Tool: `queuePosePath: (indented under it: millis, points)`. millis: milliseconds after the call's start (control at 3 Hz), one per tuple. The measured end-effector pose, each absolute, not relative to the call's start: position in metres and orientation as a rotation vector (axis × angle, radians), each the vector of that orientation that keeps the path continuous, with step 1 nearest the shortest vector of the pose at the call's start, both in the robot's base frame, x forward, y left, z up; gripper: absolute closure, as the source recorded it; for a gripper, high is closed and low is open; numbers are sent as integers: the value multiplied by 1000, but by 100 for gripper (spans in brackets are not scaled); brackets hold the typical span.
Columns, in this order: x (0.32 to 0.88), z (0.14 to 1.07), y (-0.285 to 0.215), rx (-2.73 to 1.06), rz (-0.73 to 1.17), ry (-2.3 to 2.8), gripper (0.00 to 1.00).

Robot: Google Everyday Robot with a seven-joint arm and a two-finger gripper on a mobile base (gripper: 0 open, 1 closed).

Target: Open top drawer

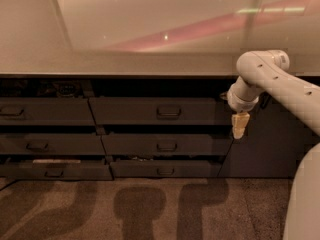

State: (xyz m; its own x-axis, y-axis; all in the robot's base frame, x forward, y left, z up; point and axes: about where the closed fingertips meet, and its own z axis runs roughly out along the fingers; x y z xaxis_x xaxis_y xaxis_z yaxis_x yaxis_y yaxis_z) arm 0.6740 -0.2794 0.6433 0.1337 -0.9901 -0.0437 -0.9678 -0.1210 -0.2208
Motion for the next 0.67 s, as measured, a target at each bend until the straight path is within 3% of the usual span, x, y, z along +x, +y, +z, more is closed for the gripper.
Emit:
queuePosePath:
  millis: [333,667]
  points:
    - [674,643,-279,-2210,-168,1940,0]
    - [674,643,-279,-2210,-167,1940,19]
